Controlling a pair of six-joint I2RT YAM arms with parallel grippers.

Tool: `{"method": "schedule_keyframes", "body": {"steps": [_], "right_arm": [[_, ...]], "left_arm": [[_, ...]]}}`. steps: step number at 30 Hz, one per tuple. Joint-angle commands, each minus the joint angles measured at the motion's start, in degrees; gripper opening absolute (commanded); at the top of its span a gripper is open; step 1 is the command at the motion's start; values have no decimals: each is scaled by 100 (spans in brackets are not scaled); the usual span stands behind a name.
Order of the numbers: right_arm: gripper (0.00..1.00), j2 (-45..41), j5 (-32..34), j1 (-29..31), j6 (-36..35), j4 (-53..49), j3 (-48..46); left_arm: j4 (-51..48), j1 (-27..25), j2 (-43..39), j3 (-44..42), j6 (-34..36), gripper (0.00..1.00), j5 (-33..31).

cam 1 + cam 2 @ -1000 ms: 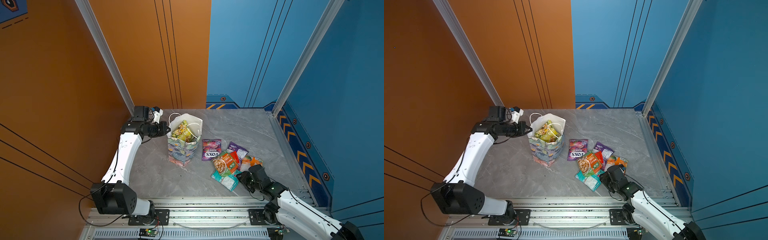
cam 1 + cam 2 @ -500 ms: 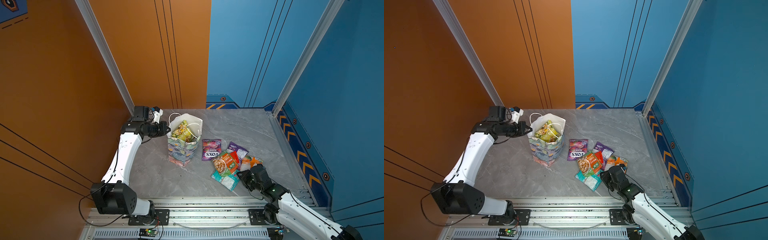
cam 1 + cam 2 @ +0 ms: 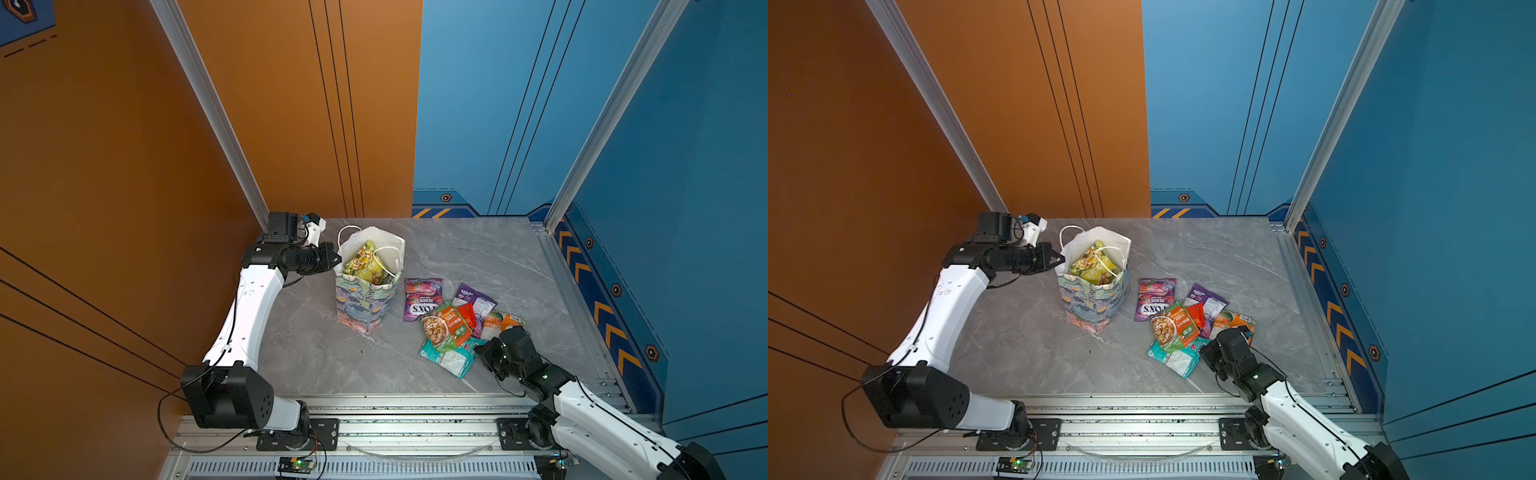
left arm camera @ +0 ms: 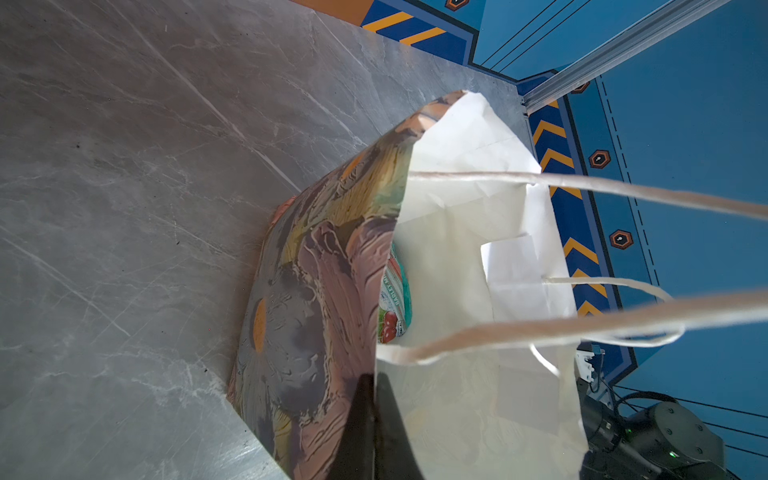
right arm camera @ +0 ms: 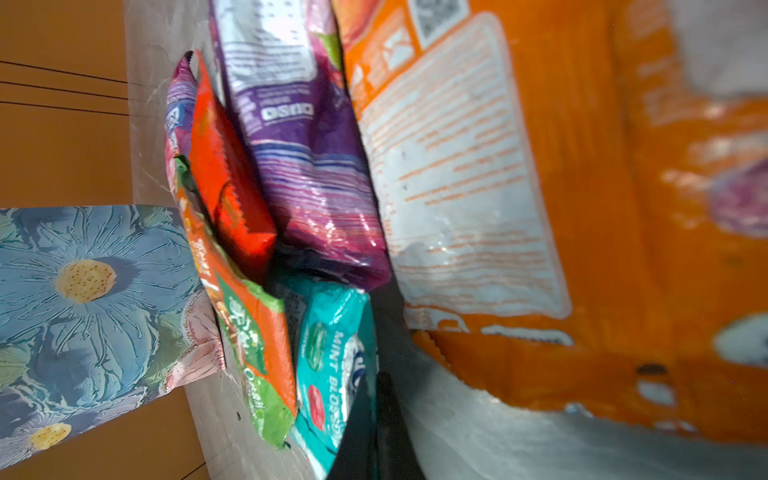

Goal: Place the snacks into the paper bag
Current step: 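Grasp the teal Fox's mint blossom packet with the right gripper, then lift the teal packet and carry it above the bag with the right gripper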

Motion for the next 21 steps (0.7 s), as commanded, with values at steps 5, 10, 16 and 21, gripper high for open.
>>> {"method": "schedule_keyframes", "body": {"steps": [5,10,16,21], "right_arm": [[0,-166,366,-84,-856,-1048,1506],[0,429,281,-166,-1104,-677,2312],[0,1410,179,-140,-1687,-557,3489],[0,1931,36,-131,-2149,-606,4400]], "left_arm": [[90,38,-59,-91,-7,0,151],[110,36,-46,-83,-16,0,198],[111,38,-72,-82,-17,0,200],[112,38,-77,-62,-41,0,212]]}}
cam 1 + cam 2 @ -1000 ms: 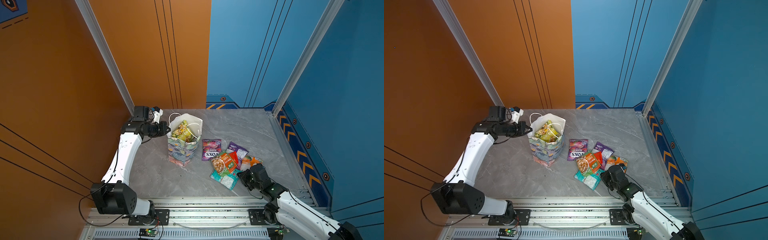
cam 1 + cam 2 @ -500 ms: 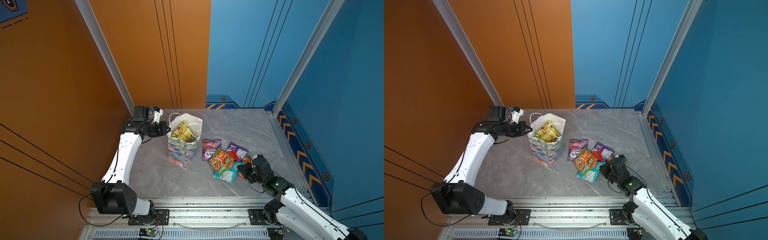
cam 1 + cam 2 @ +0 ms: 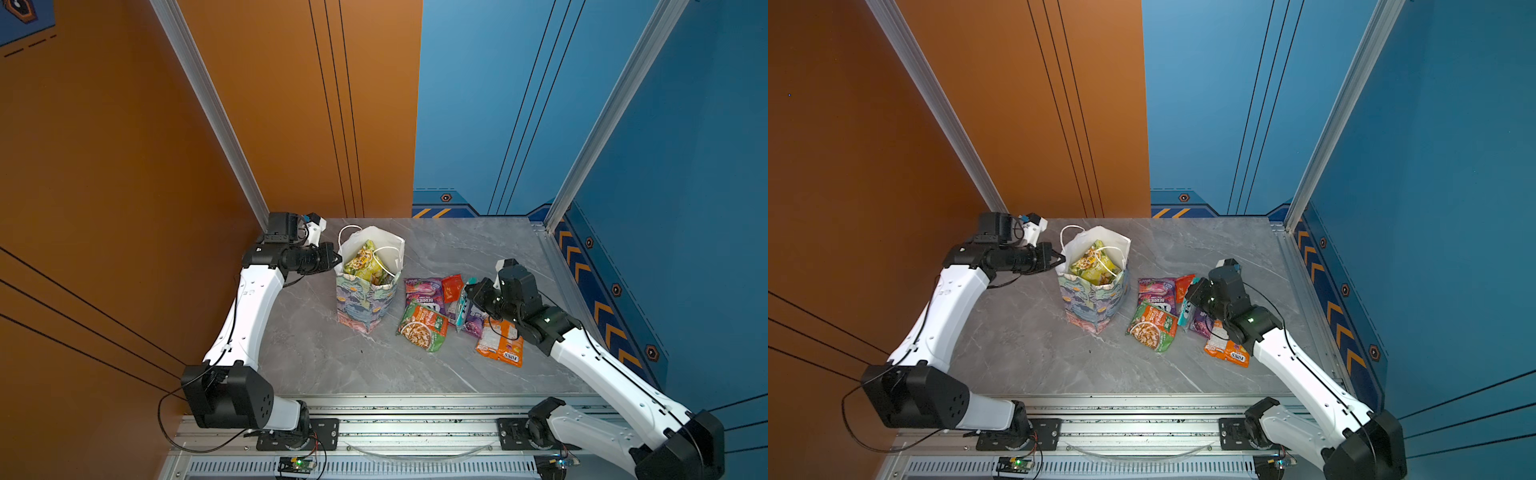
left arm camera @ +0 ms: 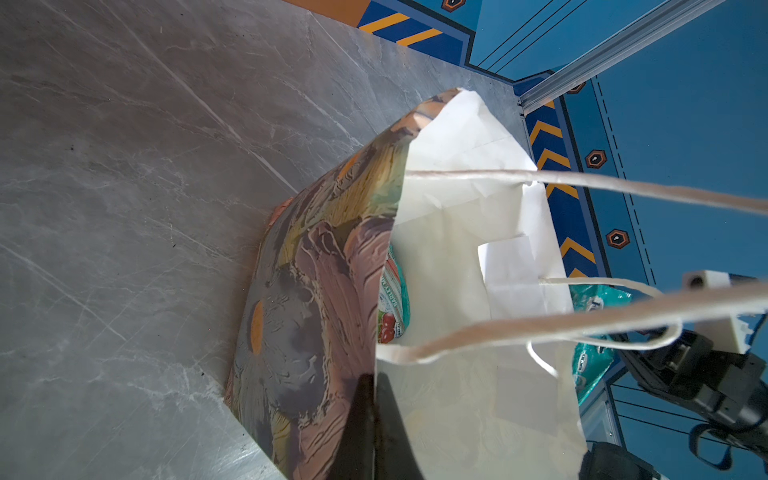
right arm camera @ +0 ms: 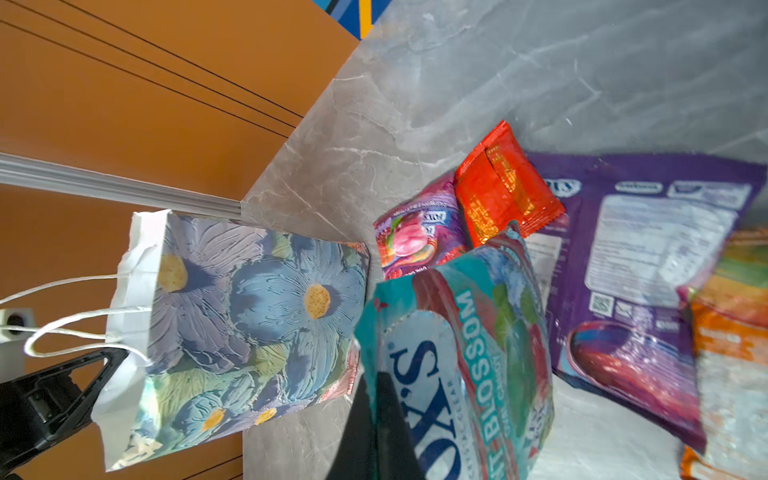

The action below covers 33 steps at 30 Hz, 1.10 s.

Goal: Place the snacks into the paper bag
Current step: 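Lift the teal packet and carry it above the bag with the right gripper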

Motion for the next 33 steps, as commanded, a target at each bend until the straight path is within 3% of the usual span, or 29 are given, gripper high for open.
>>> {"method": "schedule_keyframes", "body": {"steps": [1,12,33], "right_arm": [[0,176,-81,10,-588,157,720],[0,1391,-474,55,-1160,436,2425],[0,4582,-1712,314,-1733,-401,7428]], "left_arm": [[51,34,-77,-36,-32,0,173],[50,29,-99,32,-82,0,241],[50,21,-160,47,-121,0,303]]}}
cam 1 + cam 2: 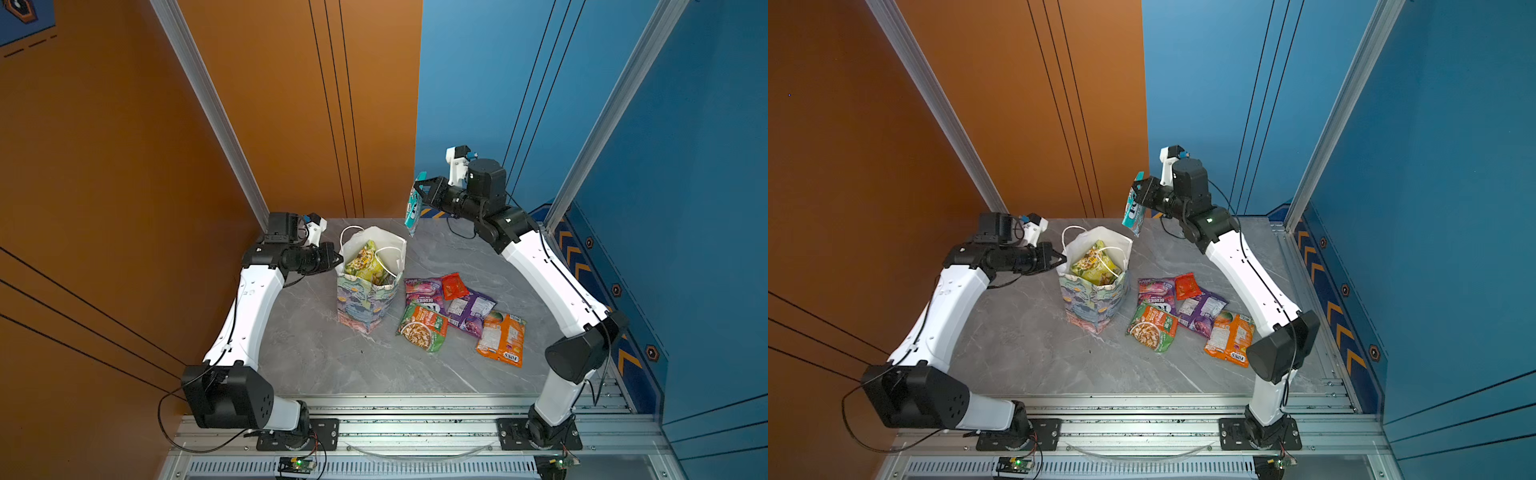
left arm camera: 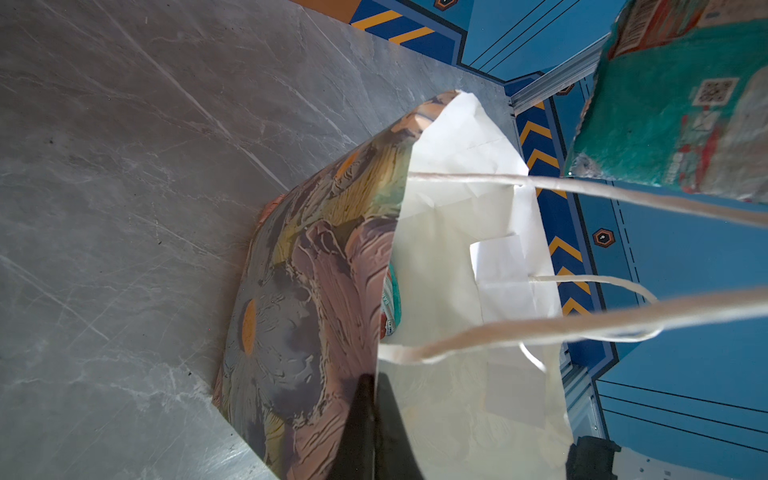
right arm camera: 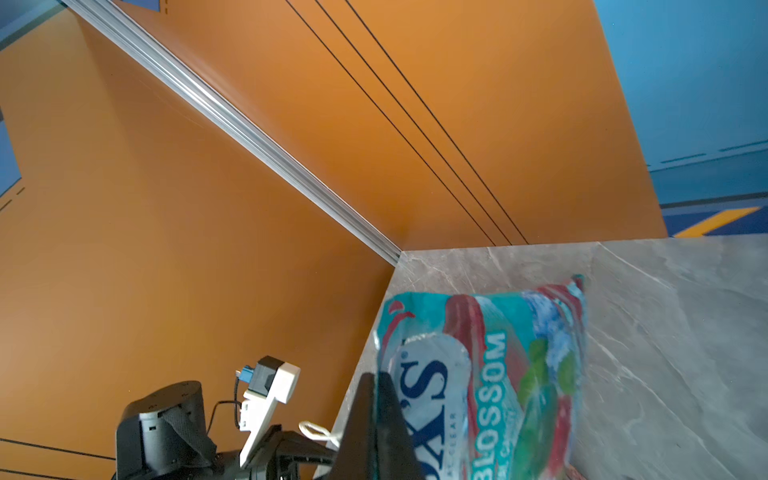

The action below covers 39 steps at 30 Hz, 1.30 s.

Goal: Place the snacks into the paper bag
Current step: 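Lift the teal packet and carry it above the bag with the right gripper, then lower the teal packet into the bag opening and open the right gripper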

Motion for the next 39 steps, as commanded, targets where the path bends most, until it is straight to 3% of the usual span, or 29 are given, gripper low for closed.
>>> {"method": "schedule_keyframes", "body": {"steps": [1,10,39], "right_arm": [[0,404,-414,131,-144,-206,756],[0,1346,-1032,330,194,-250,2102],[0,701,-2043,709,-1225,-2078,1592]], "left_arm": [[53,21,-160,48,-32,0,157],[48,38,-203,40,-37,0,136],[56,126,-199,63,-124,0,109]]}}
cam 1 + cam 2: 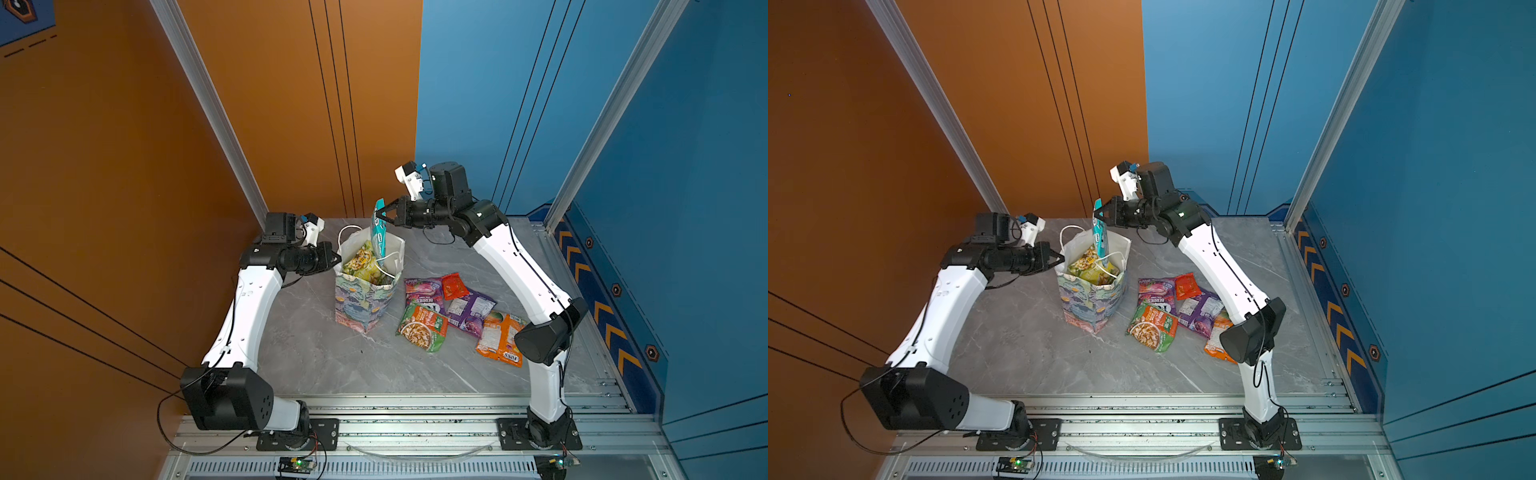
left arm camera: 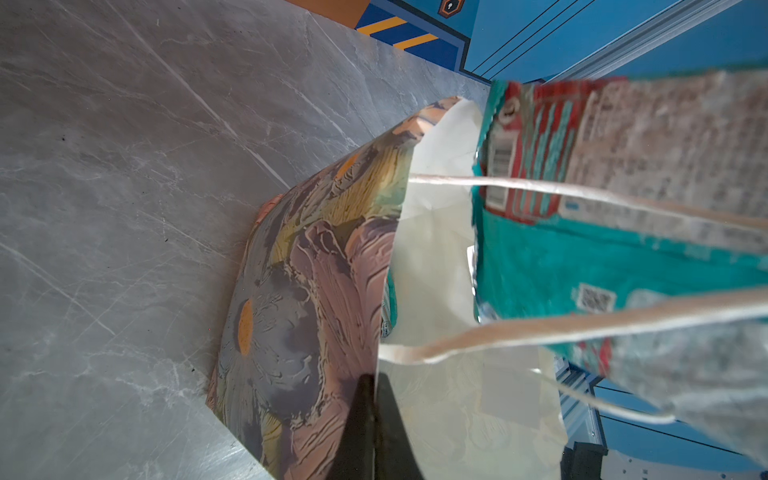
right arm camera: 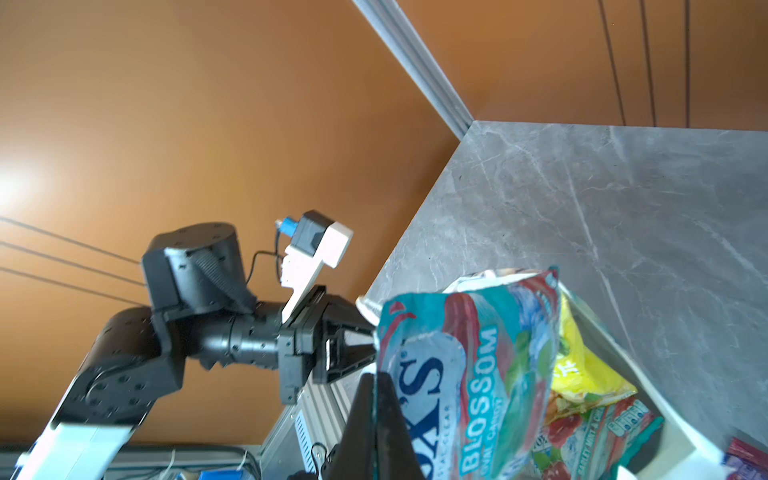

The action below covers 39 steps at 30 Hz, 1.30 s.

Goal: Place the snacks into the paper bag
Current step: 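Lower the teal packet into the bag opening and open the right gripper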

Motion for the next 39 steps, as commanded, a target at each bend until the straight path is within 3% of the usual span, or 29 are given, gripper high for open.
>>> {"method": "schedule_keyframes", "body": {"steps": [1,11,20,39], "right_arm": [[0,-342,-366,96,-392,-264,-3],[0,-369,-561,233,-1118,-1133,-36],[0,-161,-1129,346,-1493,-1475,-19],[0,996,-1580,594,-1498,-2023,745]], "left_arm": [[69,54,-156,57,-65,0,111],[75,67,-88,83,-65,0,113],[77,68,-46,109,-48,0,173],[81,67,-72,127,-22,0,278]]}}
